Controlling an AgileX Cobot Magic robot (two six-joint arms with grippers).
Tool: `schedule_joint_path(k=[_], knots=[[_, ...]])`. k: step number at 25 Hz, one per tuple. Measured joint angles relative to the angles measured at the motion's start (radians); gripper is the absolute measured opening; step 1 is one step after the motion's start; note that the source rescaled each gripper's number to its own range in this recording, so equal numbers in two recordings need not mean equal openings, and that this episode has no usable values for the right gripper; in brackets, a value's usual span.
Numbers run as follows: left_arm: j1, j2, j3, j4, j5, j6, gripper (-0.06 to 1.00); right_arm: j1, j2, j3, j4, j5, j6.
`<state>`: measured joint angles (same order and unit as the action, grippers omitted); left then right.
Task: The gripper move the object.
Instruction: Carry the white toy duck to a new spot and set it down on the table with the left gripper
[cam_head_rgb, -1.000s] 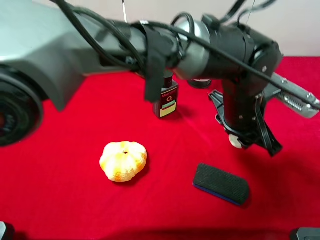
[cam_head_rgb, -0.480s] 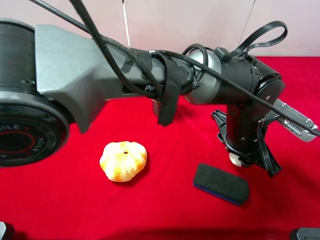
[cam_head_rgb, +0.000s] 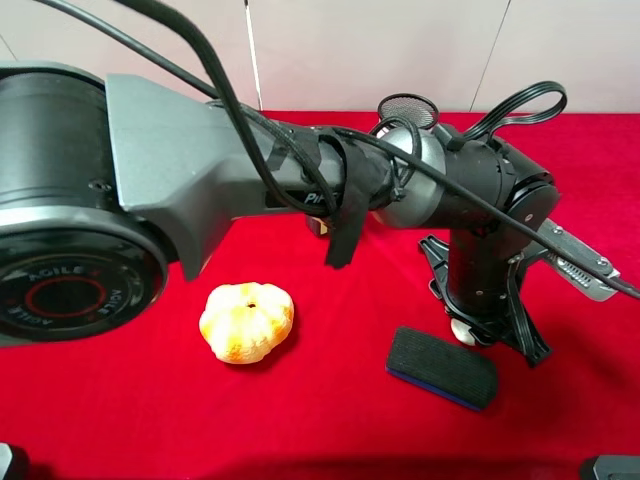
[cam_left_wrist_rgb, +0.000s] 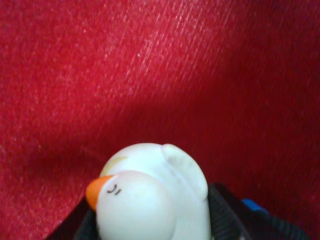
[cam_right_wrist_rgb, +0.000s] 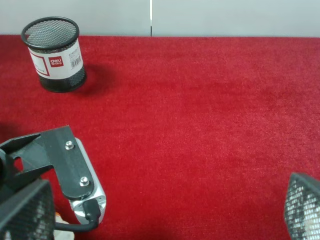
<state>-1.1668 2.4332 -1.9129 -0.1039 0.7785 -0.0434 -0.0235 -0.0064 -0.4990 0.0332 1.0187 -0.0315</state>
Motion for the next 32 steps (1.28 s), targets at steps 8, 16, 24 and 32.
schedule_joint_path(k=[8,16,24,32], knots=[[0.0,0.0,0.0,0.034,-0.038,0.001,0.0,0.0,0.0,0.0,0.0,0.0,0.0],[0.0,0.0,0.0,0.035,-0.07,0.001,0.33,0.0,0.0,0.0,0.0,0.0,0.0],[0.0,0.0,0.0,0.035,-0.07,0.003,0.57,0.0,0.0,0.0,0.0,0.0,0.0],[0.0,0.0,-0.068,0.035,0.028,0.005,0.58,0.0,0.0,0.0,0.0,0.0,0.0]])
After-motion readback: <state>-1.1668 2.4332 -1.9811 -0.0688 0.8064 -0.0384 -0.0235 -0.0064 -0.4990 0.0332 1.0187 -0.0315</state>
